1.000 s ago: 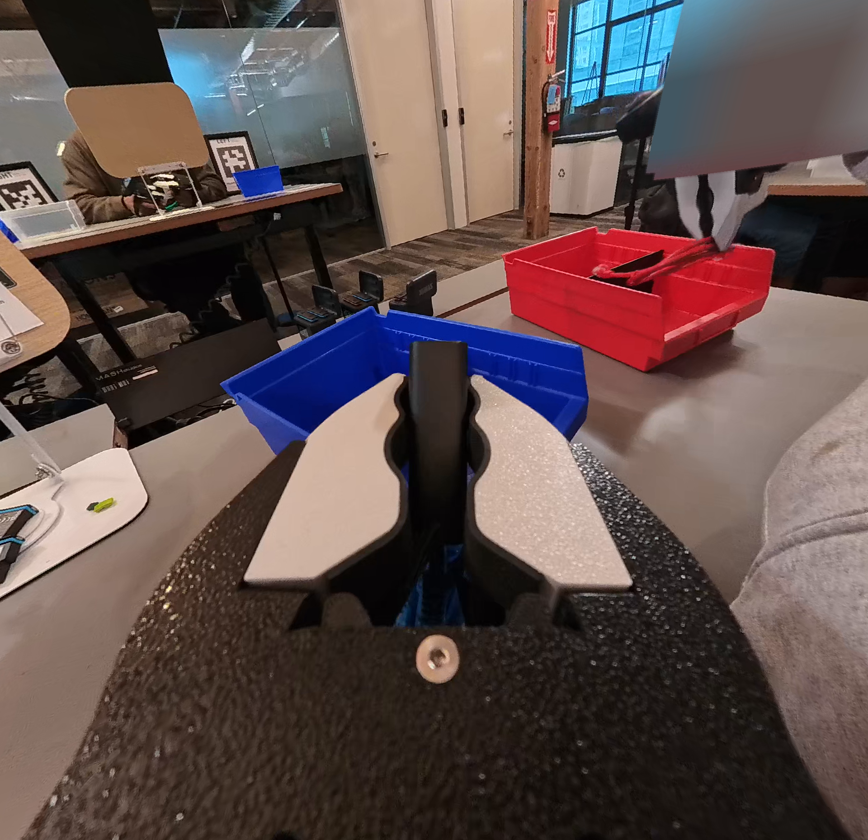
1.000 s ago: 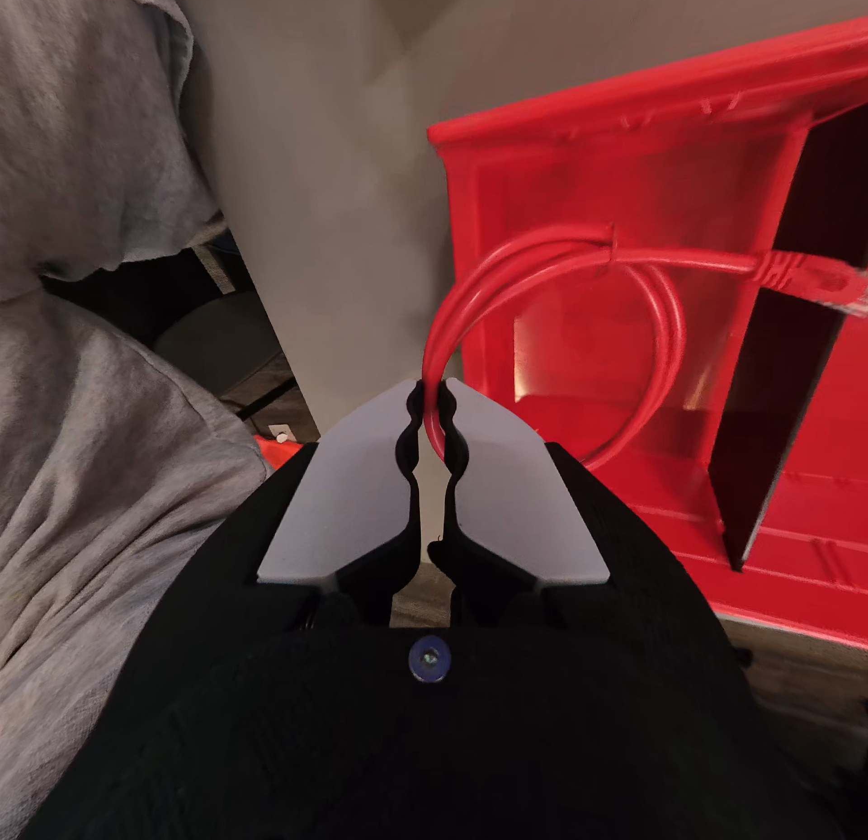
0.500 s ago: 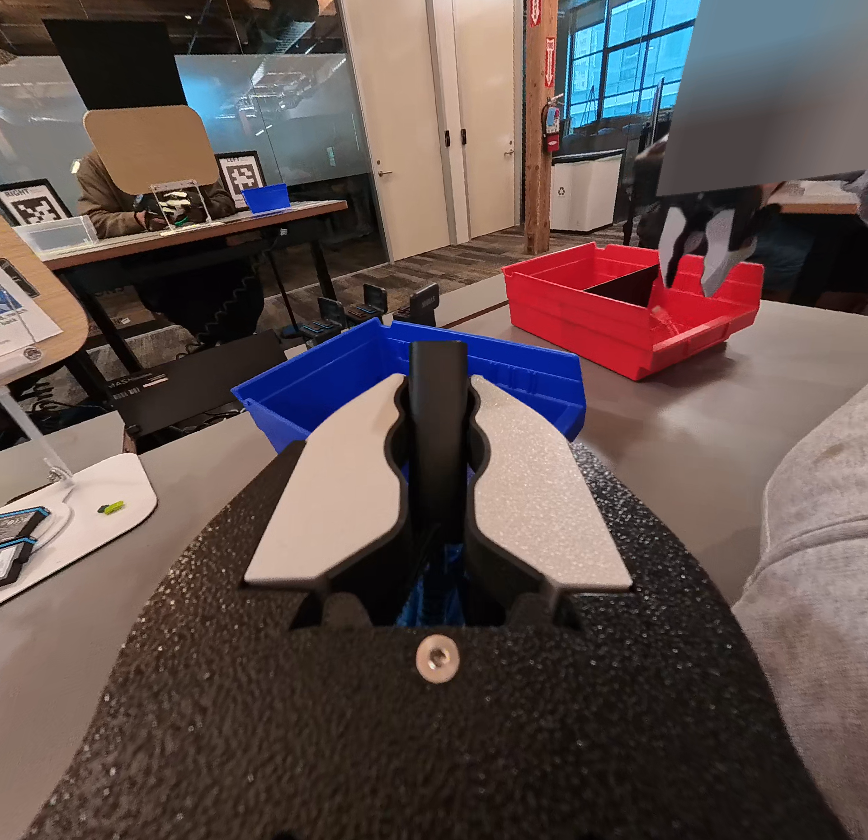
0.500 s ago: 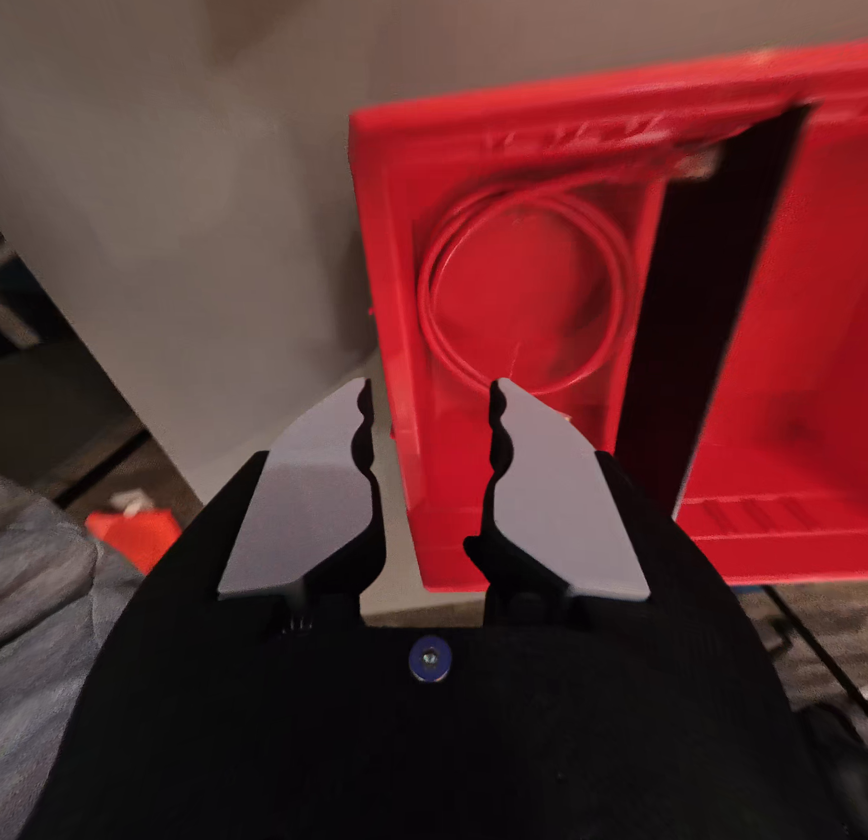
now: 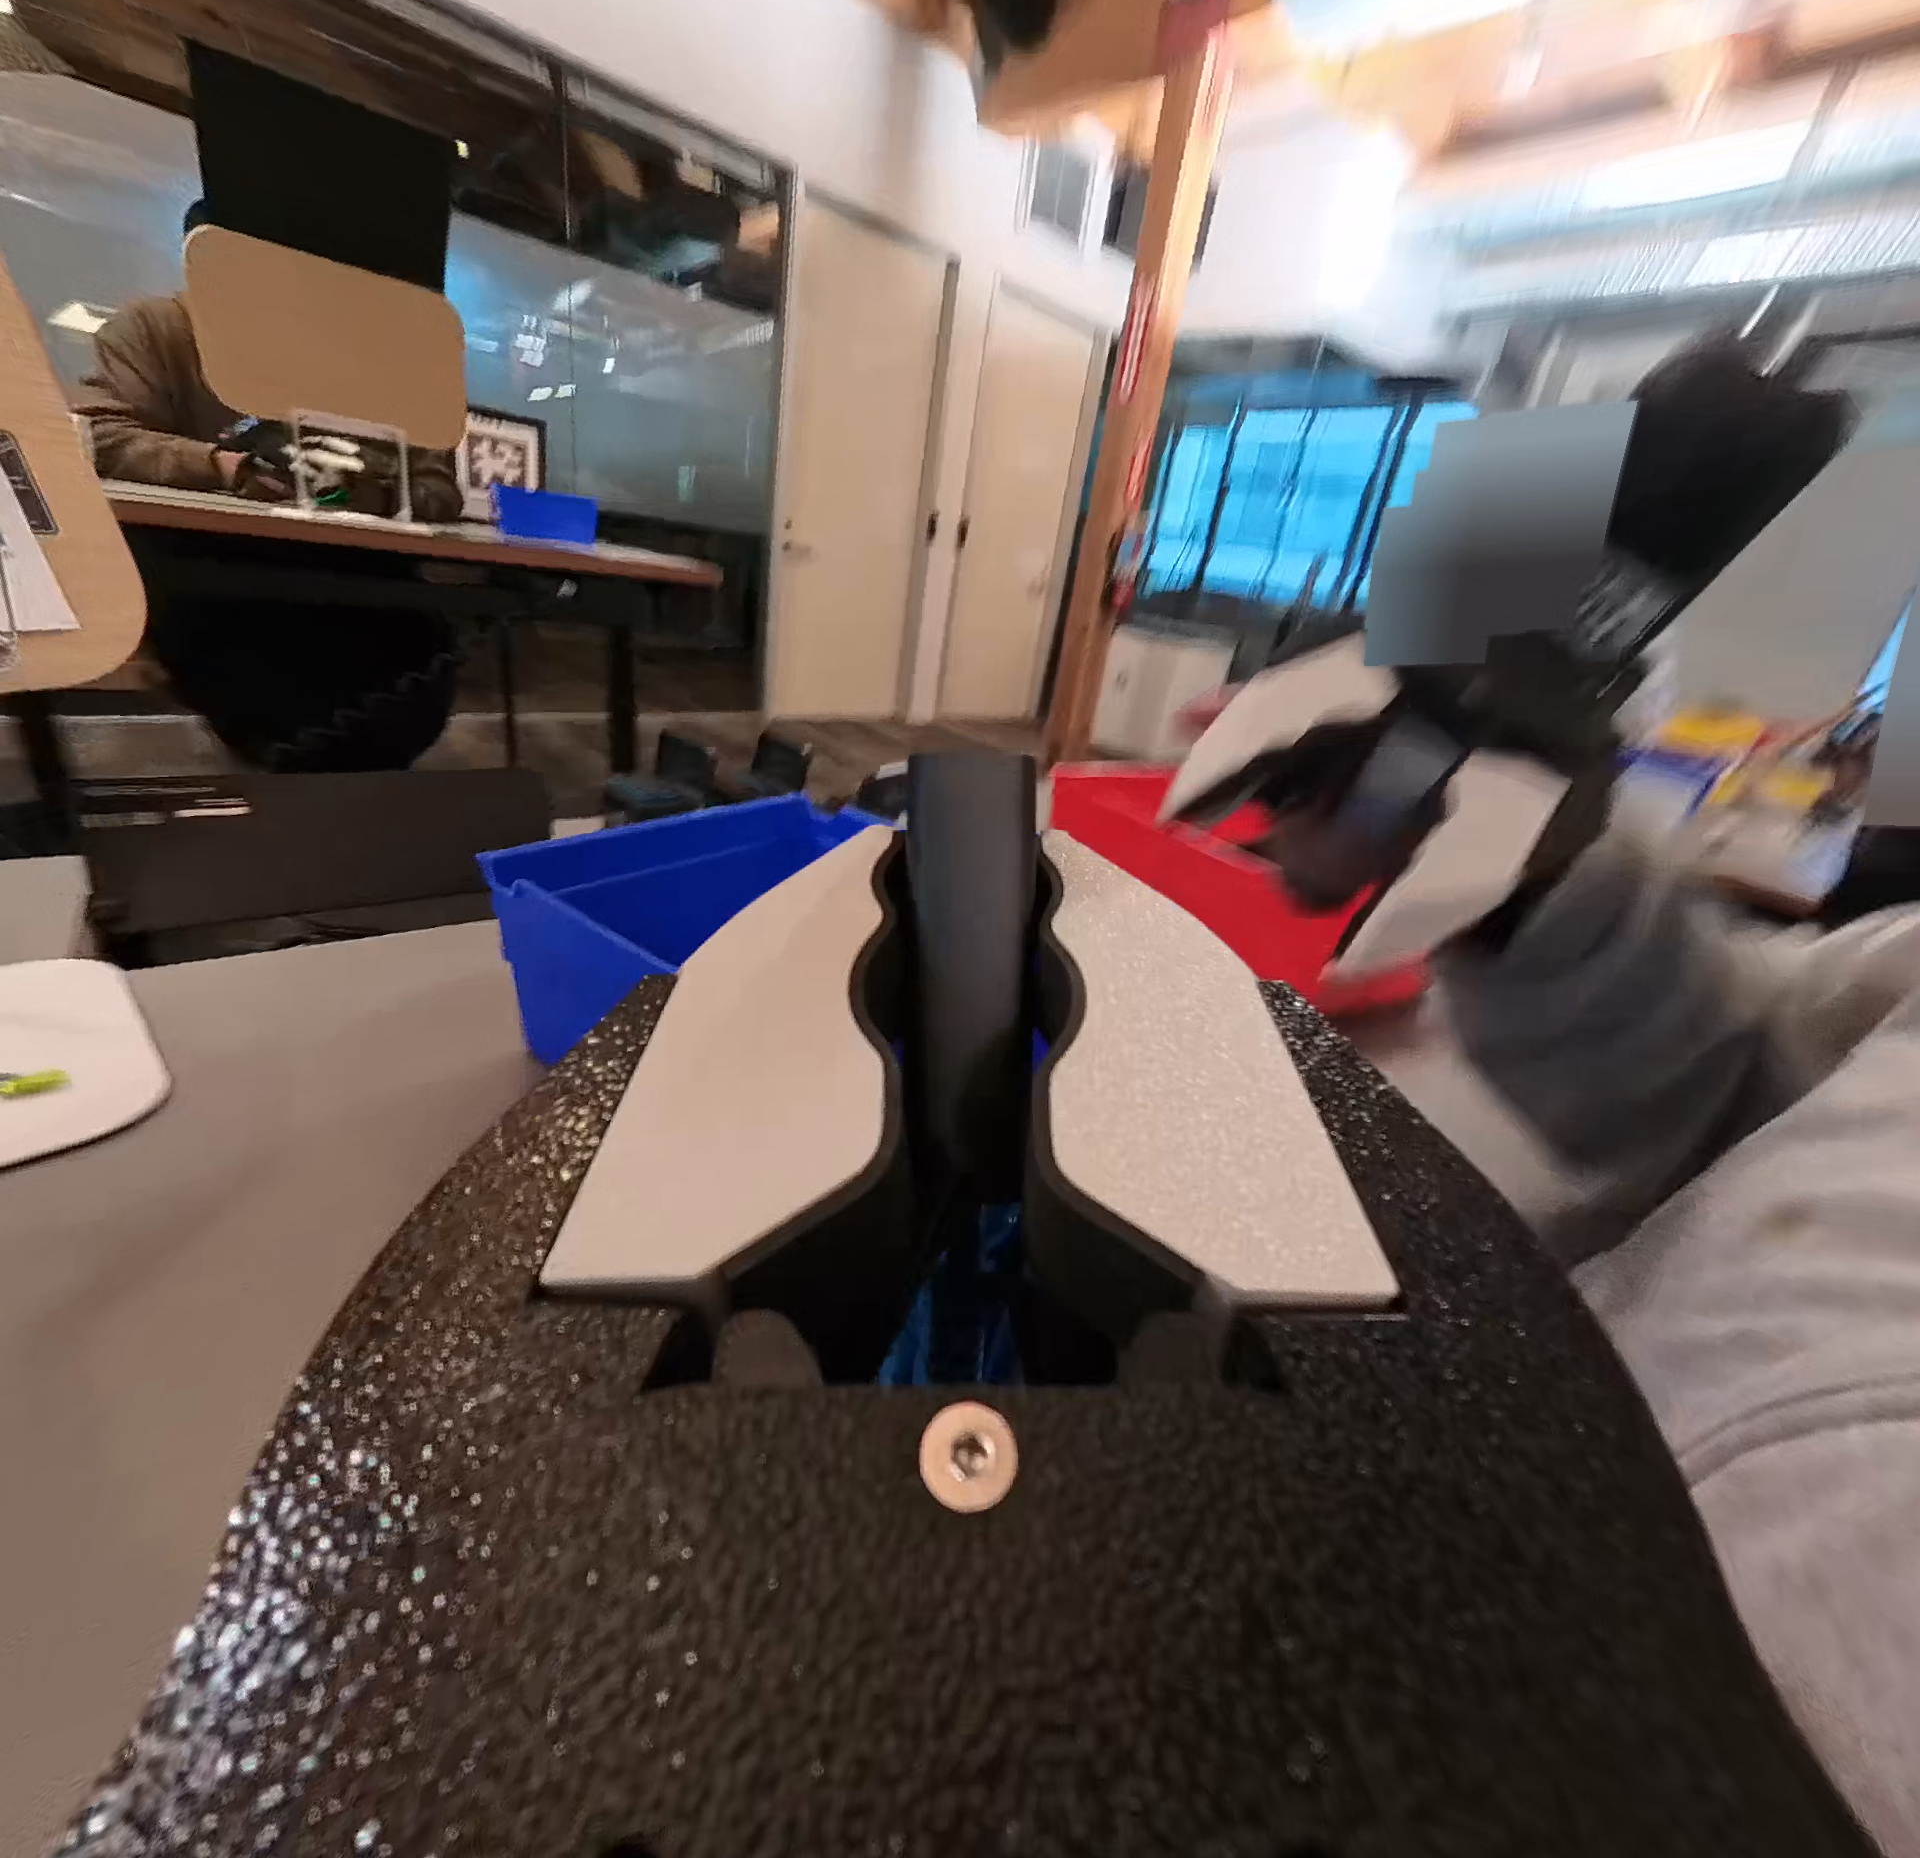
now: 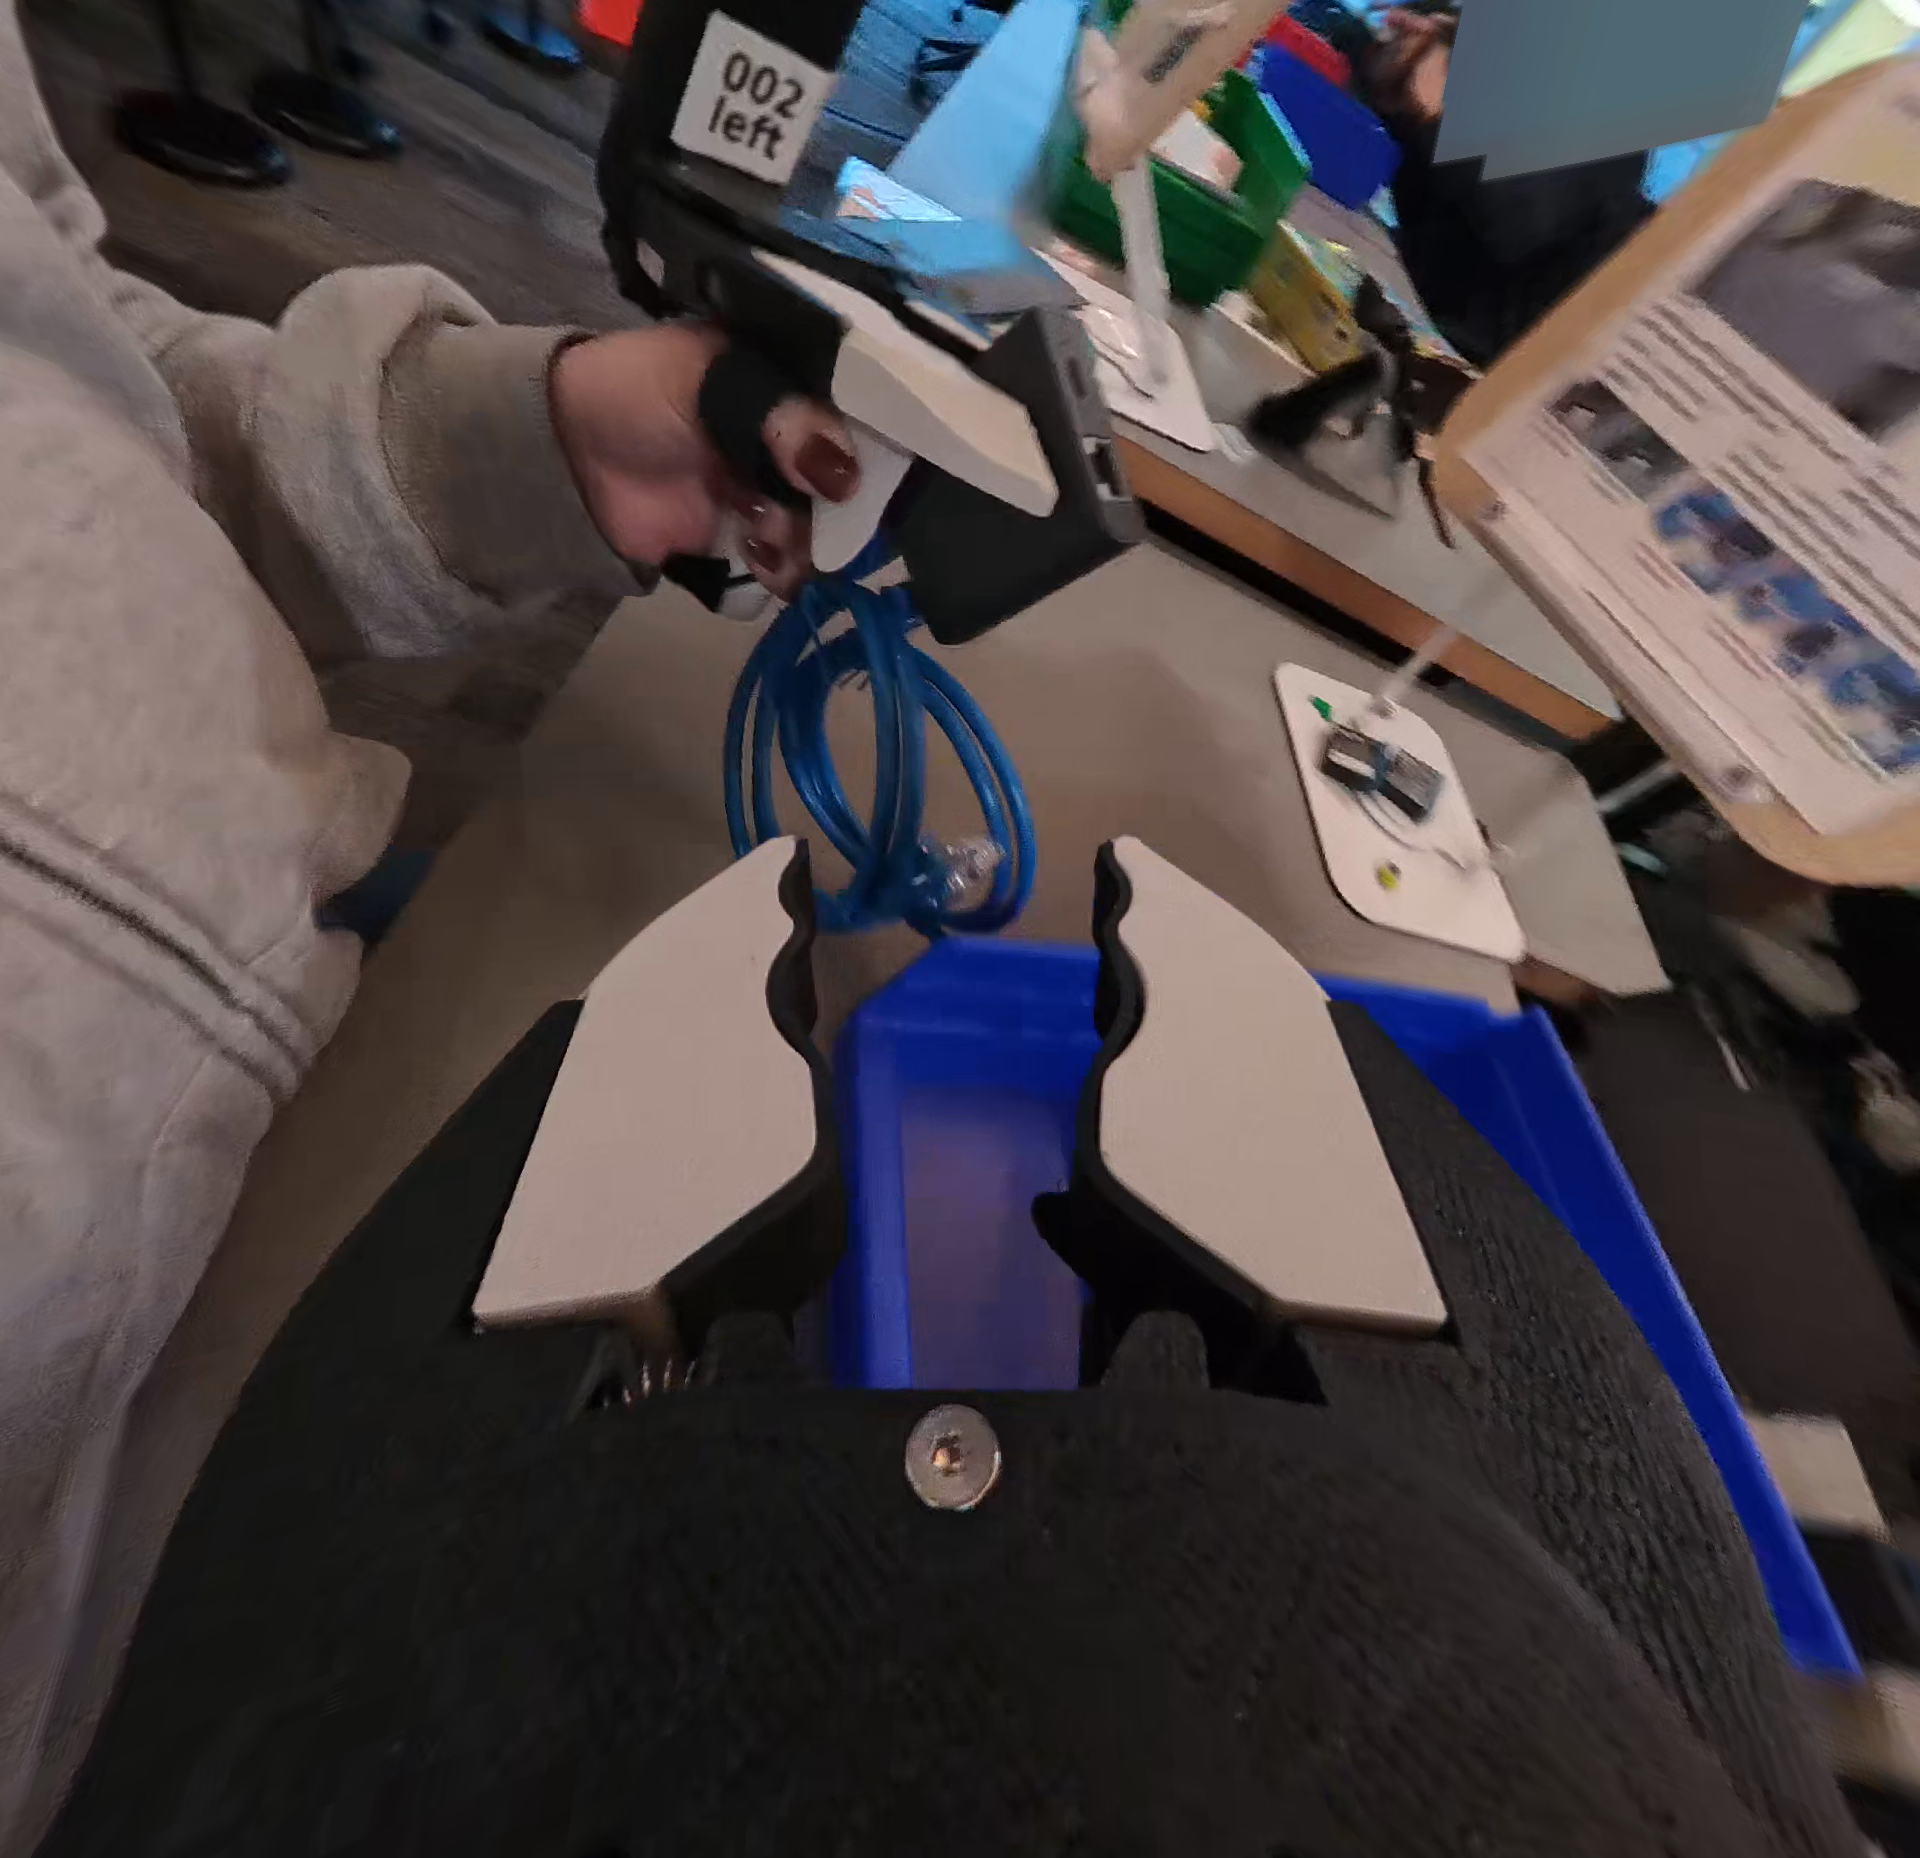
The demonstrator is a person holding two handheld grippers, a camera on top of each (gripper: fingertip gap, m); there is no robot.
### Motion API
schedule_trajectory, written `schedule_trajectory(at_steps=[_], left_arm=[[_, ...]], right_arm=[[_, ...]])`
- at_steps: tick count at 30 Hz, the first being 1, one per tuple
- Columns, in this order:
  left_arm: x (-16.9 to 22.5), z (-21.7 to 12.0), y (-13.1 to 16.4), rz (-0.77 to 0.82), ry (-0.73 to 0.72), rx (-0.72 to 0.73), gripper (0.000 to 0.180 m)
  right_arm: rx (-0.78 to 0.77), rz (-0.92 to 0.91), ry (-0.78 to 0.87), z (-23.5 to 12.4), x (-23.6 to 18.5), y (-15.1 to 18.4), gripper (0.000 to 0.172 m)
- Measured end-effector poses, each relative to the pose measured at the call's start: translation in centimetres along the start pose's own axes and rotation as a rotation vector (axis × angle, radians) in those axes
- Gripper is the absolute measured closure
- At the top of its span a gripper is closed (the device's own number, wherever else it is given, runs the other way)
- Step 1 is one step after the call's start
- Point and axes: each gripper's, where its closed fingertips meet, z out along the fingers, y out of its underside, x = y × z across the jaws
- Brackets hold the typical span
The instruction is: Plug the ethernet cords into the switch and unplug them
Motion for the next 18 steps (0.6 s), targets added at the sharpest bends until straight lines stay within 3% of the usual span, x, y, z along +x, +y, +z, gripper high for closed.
schedule_trajectory(at_steps=[4,10,13,16,18], left_arm=[[-0.3,-2.5,-2.1,-0.049,0.07,0.118,0.16],[-2.1,-6.1,-4.6,-0.112,0.098,0.298,0.16],[-1.5,-6.3,-4.4,-0.085,0.168,0.279,0.16],[-0.1,-5.8,-3.8,-0.021,0.25,0.216,0.16],[0.7,-5.5,-3.7,0.019,0.293,0.184,0.16]], right_arm=[[-0.022,0.013,-0.083,5.5,-1.0,-0.6,0.113],[0.136,0.116,-0.119,7.7,-1.3,-3.7,0.103],[0.217,0.17,-0.121,7.9,-0.2,-5.8,0.108],[0.185,0.092,-0.085,8.3,0.6,-6.9,0.123],[0.188,0.079,-0.18,8.8,-0.9,-7.8,0.123]])
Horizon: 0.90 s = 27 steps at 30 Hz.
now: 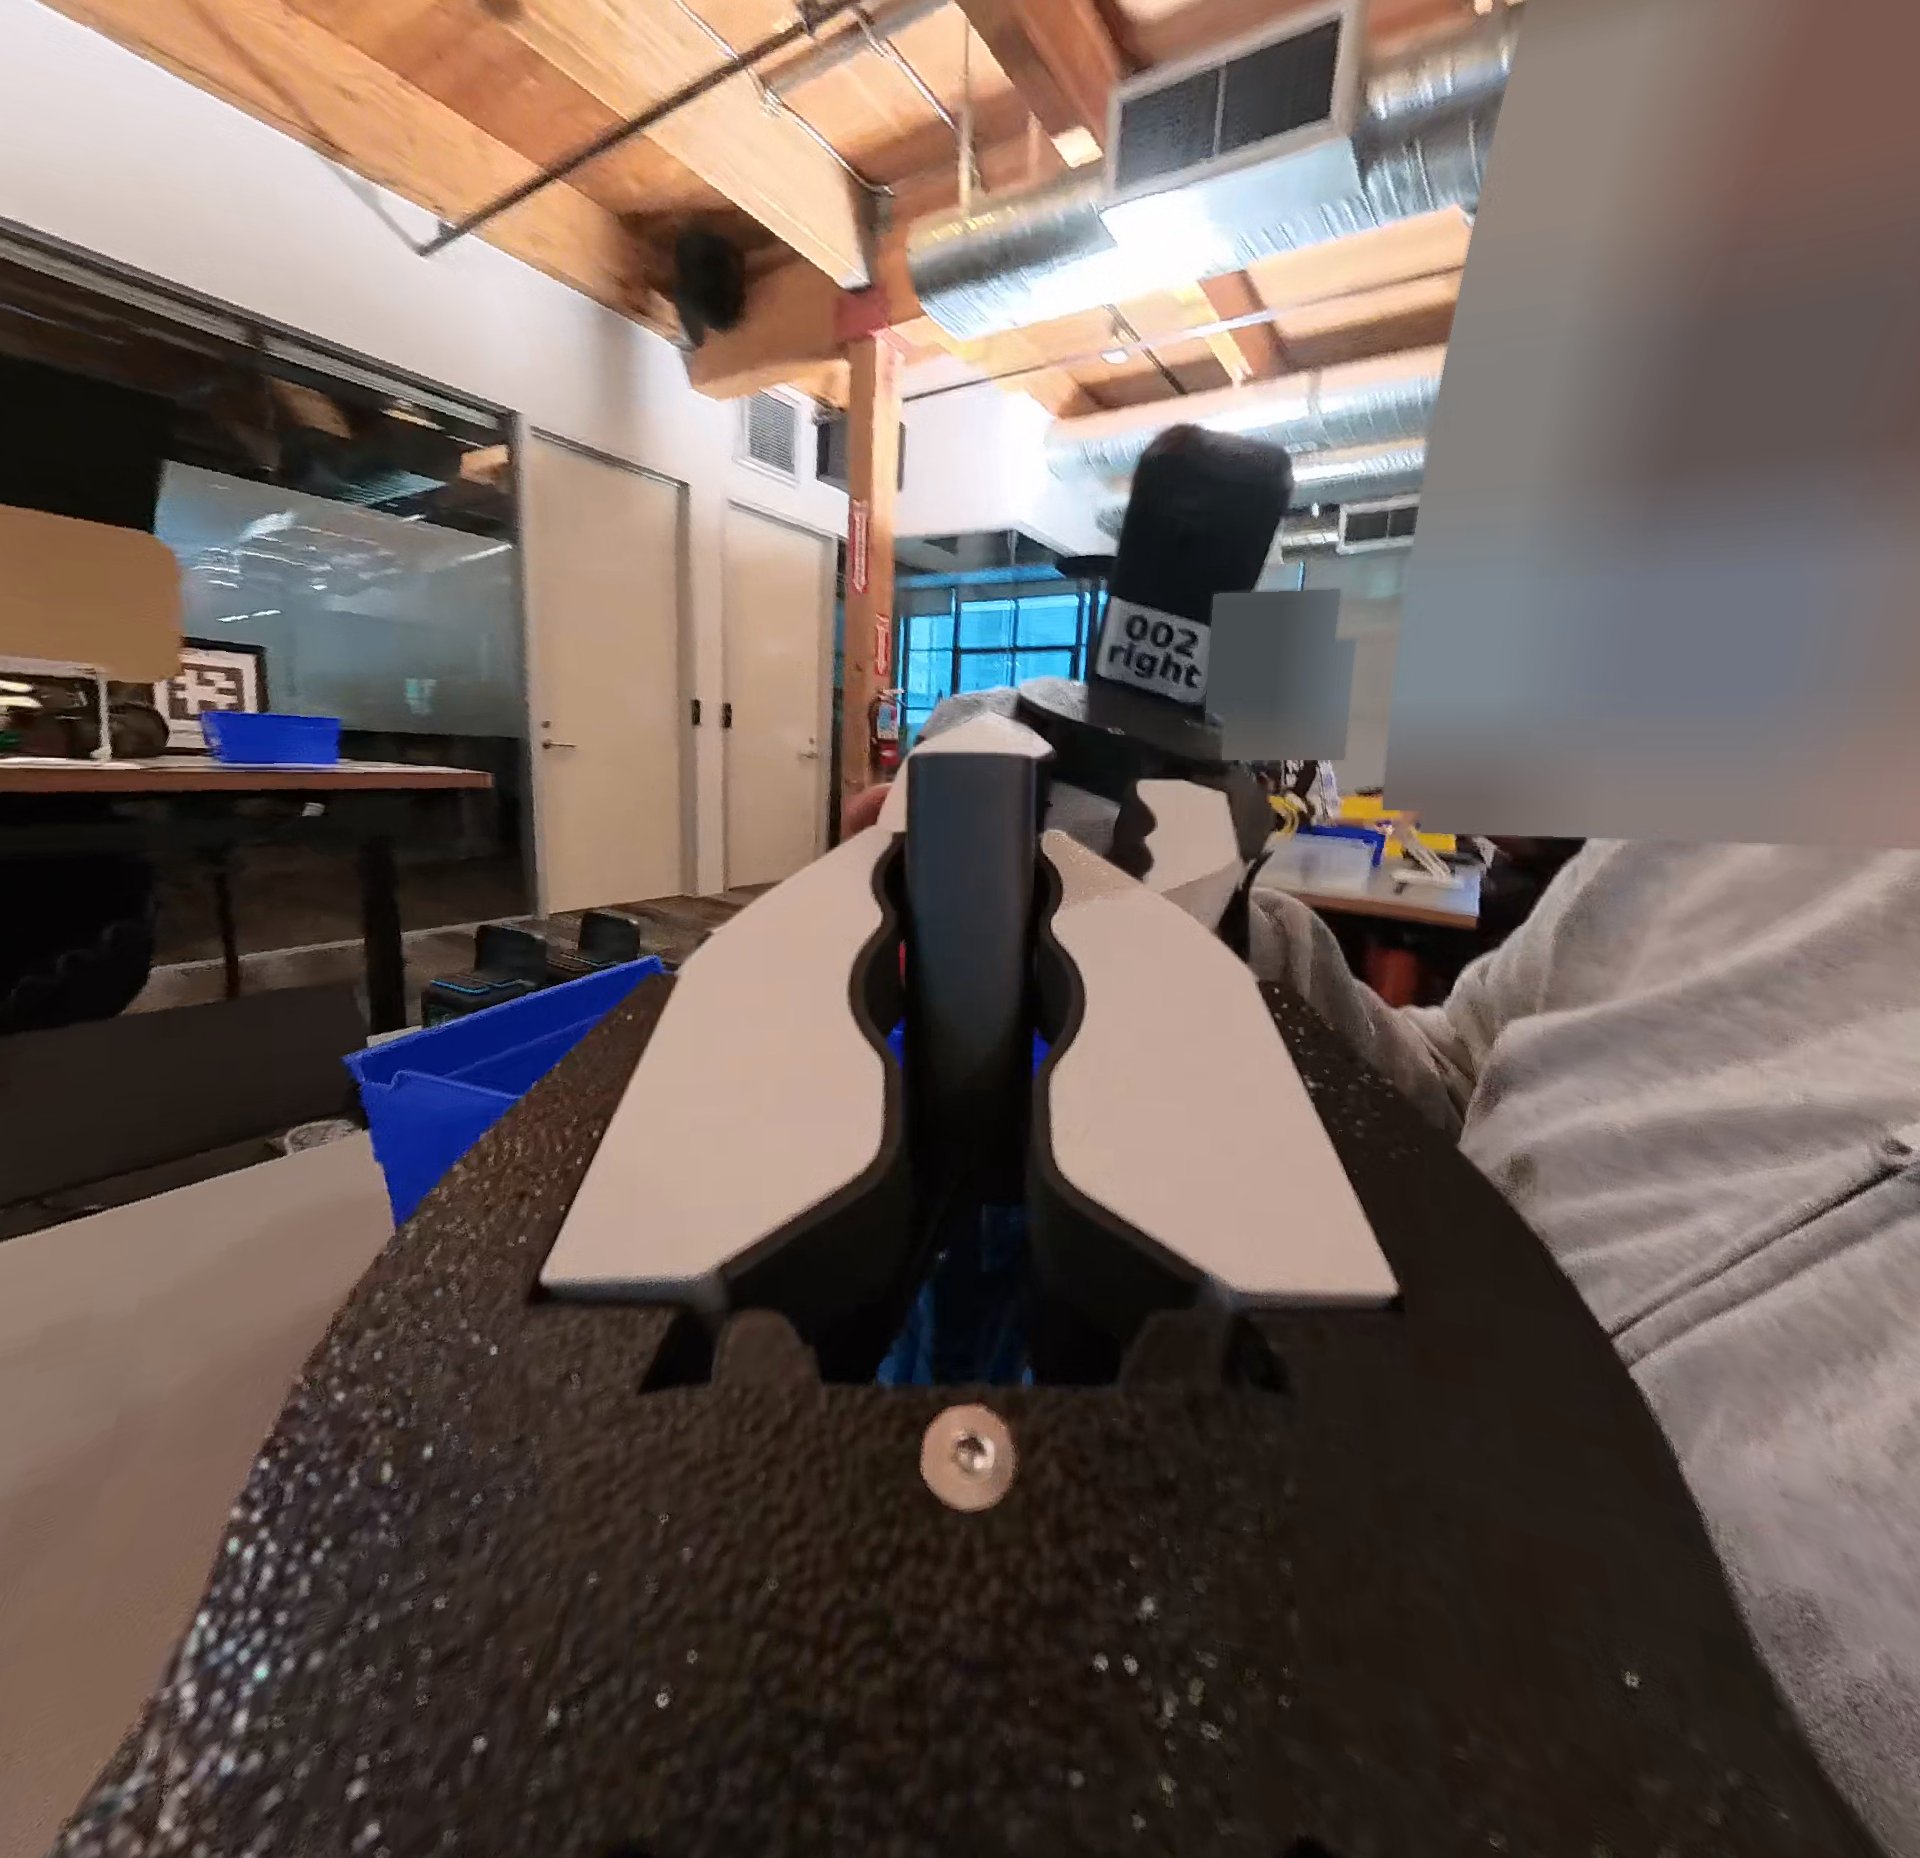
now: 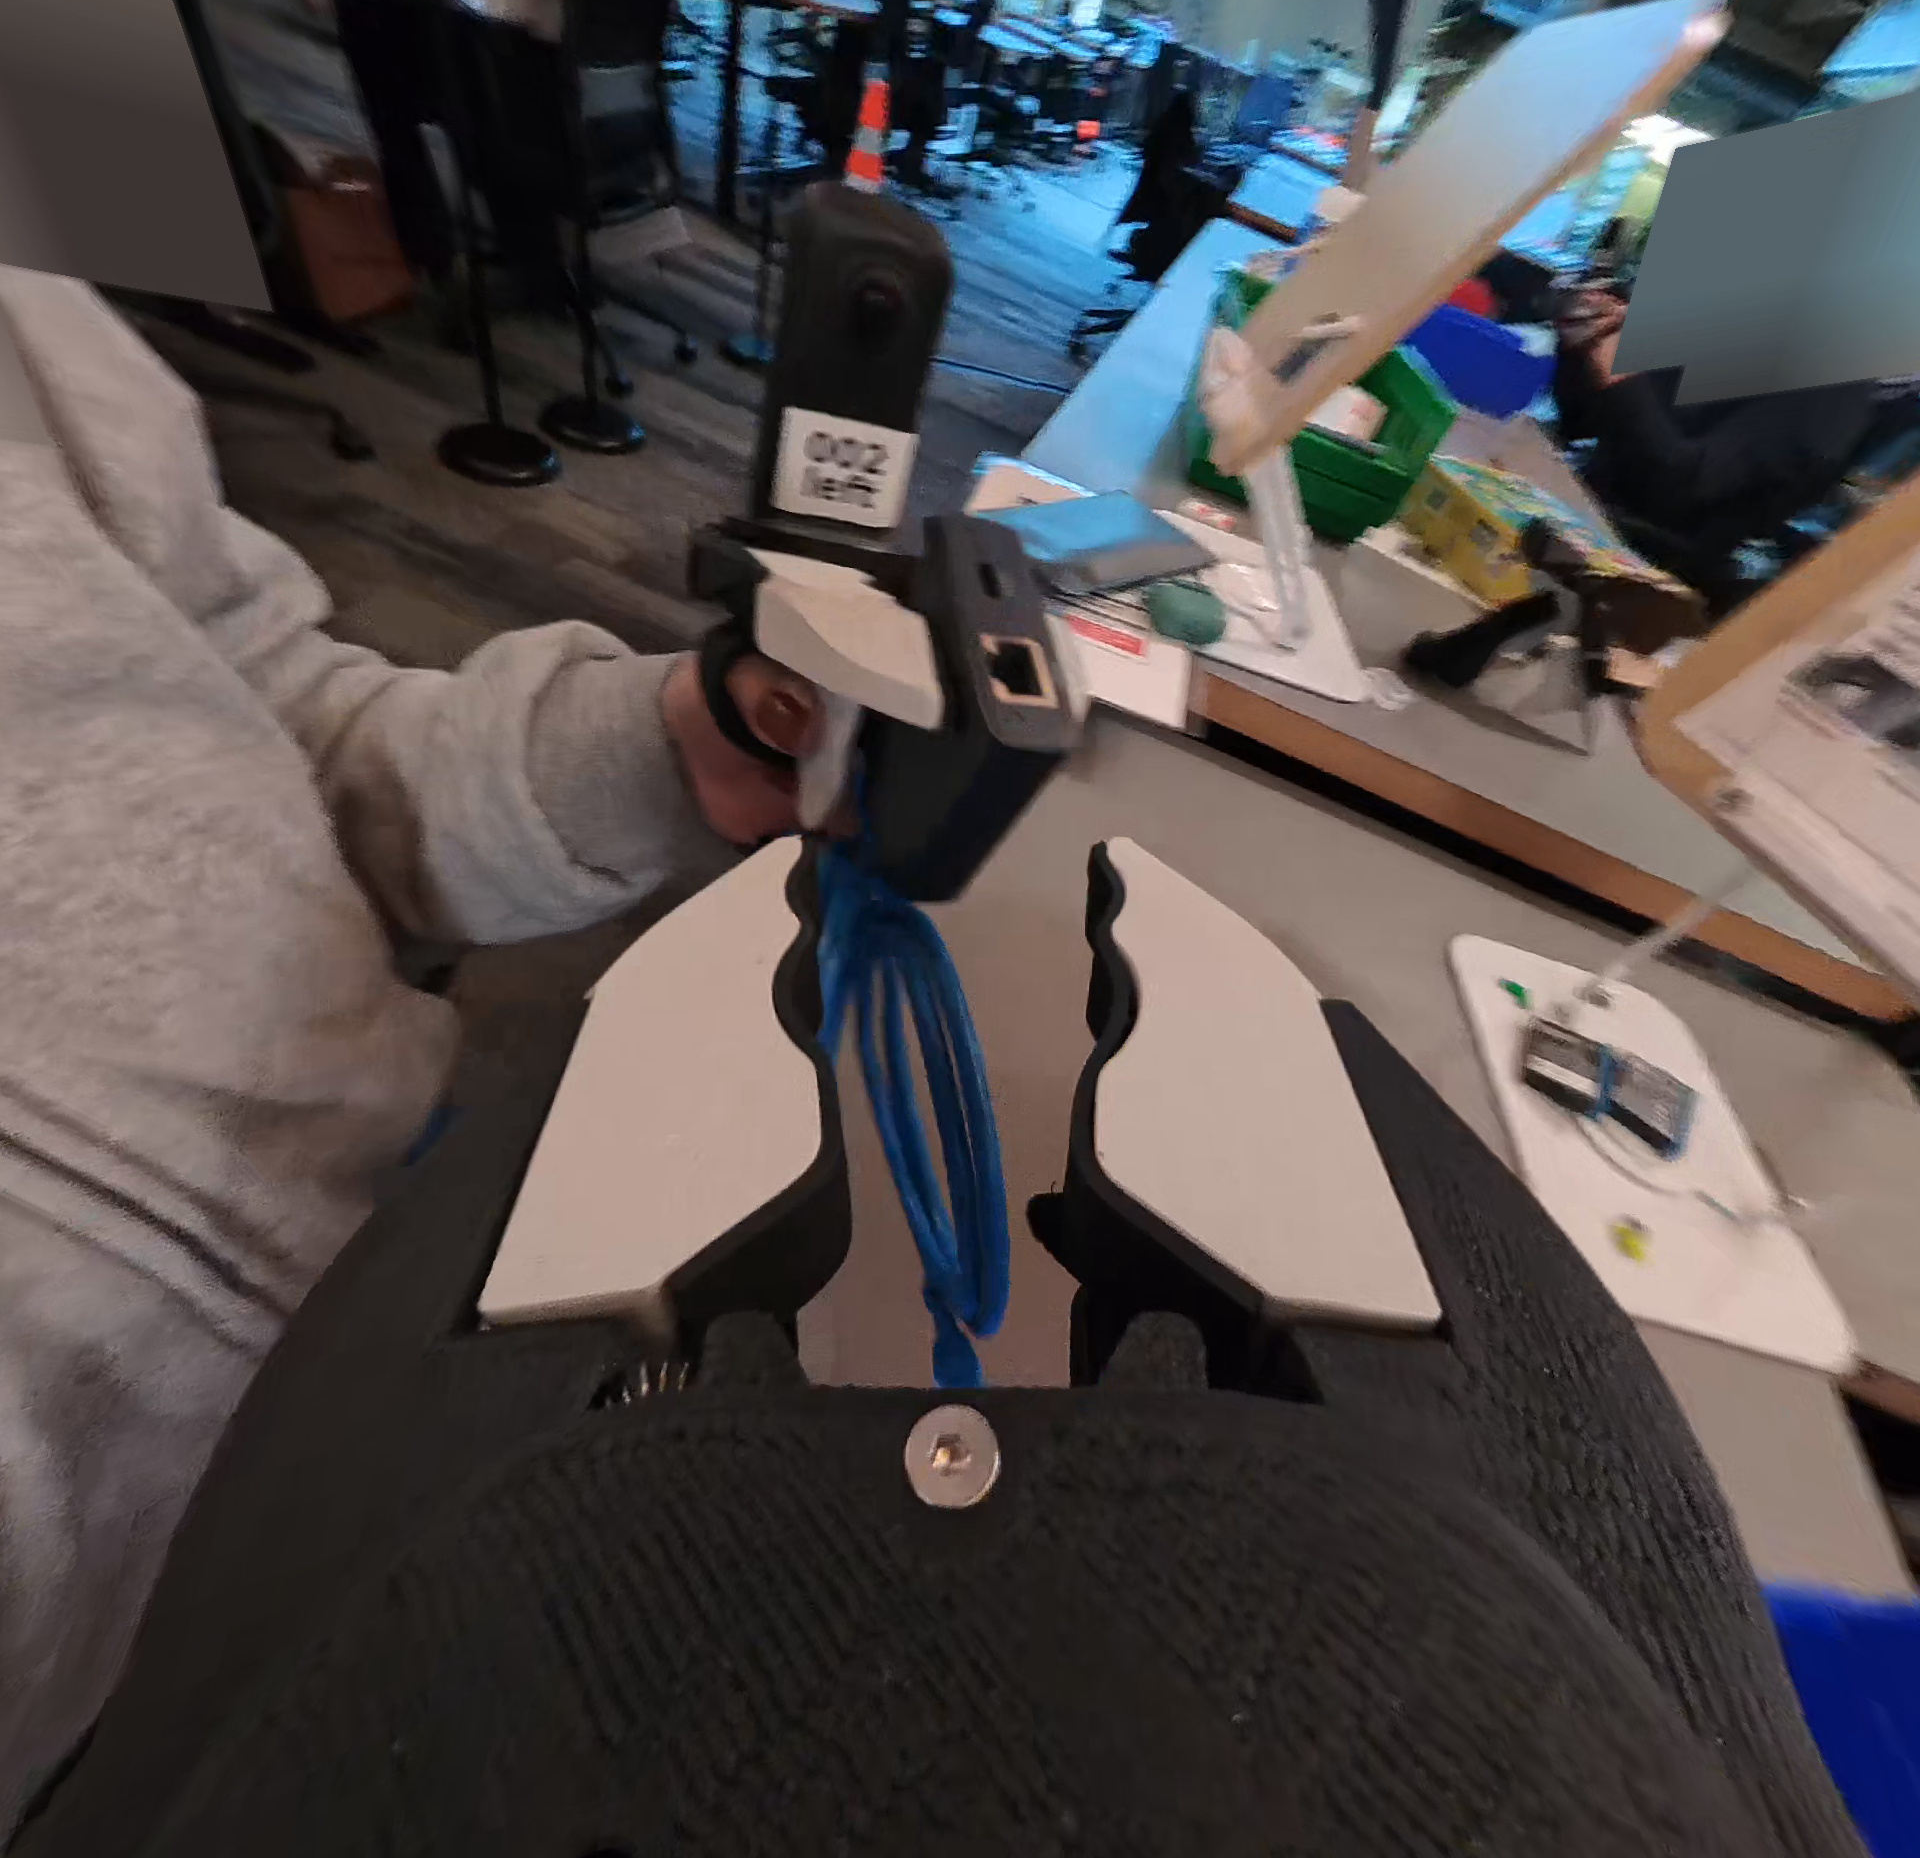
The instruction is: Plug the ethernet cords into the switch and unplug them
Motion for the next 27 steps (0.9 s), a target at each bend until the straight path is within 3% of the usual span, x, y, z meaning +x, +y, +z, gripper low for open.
schedule_trajectory(at_steps=[7,10,14,18,22,24,27], left_arm=[[1.2,0.5,1.0,-0.003,0.076,-0.041,0.159],[1.9,0.9,1.8,0.013,0.112,-0.094,0.159],[2.6,1.2,1.9,0.048,0.136,-0.11,0.158],[0.9,0.2,-0.7,0.073,-0.03,-0.019,0.147],[-1.6,-4.7,-5.3,0.071,-0.283,0.17,0.132],[-2.2,-6.3,-4.8,0.104,-0.362,0.102,0.129],[-2.7,-6.8,-2.4,0.232,-0.464,-0.128,0.118]], right_arm=[[0.045,0.092,-0.151,1.8,-1.5,0.5,0.131],[0.046,0.039,-0.133,1.8,-1.2,0.7,0.149],[0.047,-0.016,-0.138,1.5,-1.6,0.7,0.152],[-0.048,-0.054,-0.115,1.8,-0.5,1.8,0.152],[-0.347,-0.2,-0.191,3.4,1.0,3.3,0.153],[-0.495,-0.291,-0.234,4.7,1.9,3.9,0.153],[-0.626,-0.462,-0.214,6.8,3.2,4.9,0.153]])
